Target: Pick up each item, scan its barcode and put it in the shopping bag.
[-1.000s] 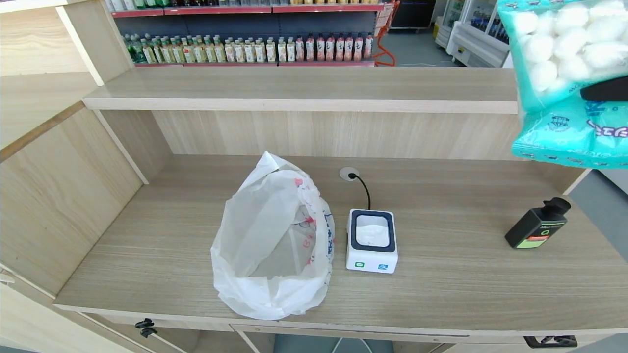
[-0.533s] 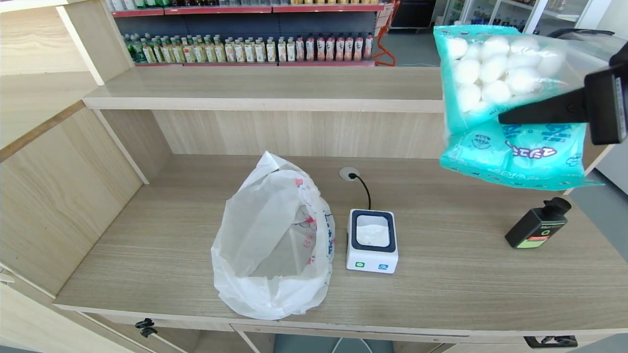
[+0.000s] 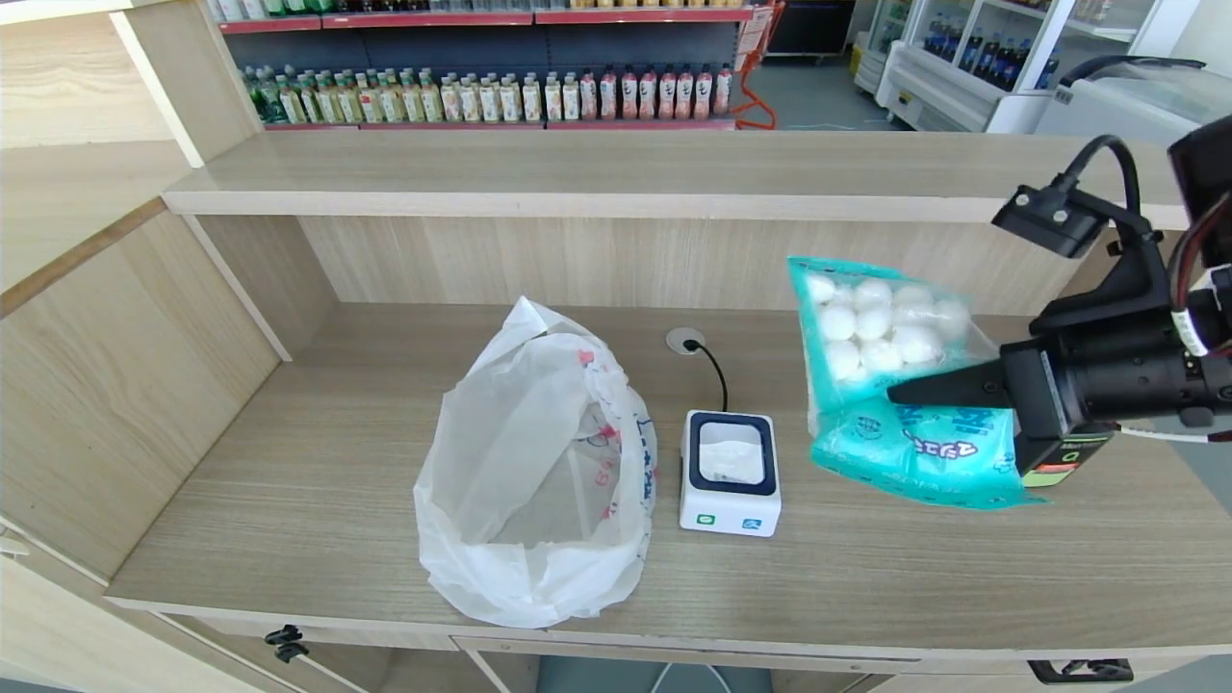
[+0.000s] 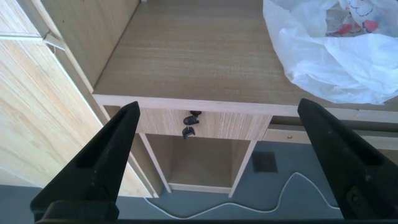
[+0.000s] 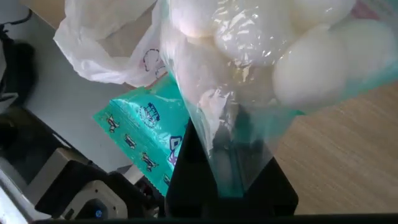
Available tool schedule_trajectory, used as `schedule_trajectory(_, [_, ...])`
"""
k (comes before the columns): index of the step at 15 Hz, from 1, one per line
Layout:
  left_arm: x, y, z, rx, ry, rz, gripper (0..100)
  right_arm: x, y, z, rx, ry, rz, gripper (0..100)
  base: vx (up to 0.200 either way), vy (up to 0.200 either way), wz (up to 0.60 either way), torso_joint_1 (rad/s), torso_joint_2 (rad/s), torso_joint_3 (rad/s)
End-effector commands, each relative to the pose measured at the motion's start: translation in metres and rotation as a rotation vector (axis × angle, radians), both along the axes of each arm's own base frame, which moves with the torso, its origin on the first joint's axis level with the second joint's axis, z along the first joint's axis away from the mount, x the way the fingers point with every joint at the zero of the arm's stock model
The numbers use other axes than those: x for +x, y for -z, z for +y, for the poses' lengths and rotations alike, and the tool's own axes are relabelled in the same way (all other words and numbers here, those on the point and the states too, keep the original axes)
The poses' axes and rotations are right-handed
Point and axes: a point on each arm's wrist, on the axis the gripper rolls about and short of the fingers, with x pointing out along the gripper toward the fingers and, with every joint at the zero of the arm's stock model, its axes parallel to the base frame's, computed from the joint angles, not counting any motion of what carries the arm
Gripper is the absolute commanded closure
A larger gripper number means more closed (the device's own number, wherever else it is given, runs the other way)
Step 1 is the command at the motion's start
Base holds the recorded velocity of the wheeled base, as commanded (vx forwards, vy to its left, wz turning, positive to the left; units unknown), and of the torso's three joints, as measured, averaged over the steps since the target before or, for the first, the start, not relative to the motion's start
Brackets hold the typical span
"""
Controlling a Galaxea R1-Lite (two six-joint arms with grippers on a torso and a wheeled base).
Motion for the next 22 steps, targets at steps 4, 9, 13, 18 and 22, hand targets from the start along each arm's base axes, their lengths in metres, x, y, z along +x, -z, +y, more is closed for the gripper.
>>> schedule_trajectory(4, [0.000,0.000,0.000,0.000,0.000,0.000,0,-0.007,0.018,-0.019,0.094,-0.156,0.028,100,0.000,0.000,0.00,0.000,0.00,0.000])
schedule_trajectory(9, [0.000,0.000,0.000,0.000,0.000,0.002,0,-0.010,0.050,-0.033,0.021,-0.163,0.066,100,0.000,0.000,0.00,0.000,0.00,0.000])
schedule_trajectory(13, [0.000,0.000,0.000,0.000,0.000,0.002,0,-0.004,0.054,-0.035,0.012,-0.156,0.054,100,0.000,0.000,0.00,0.000,0.00,0.000])
schedule_trajectory(18, [0.000,0.000,0.000,0.000,0.000,0.000,0,-0.003,0.056,-0.032,0.012,-0.170,0.047,100,0.000,0.000,0.00,0.000,0.00,0.000])
schedule_trajectory(22, [0.000,0.000,0.000,0.000,0.000,0.000,0,-0.004,0.064,-0.029,0.004,-0.189,0.072,100,0.000,0.000,0.00,0.000,0.00,0.000])
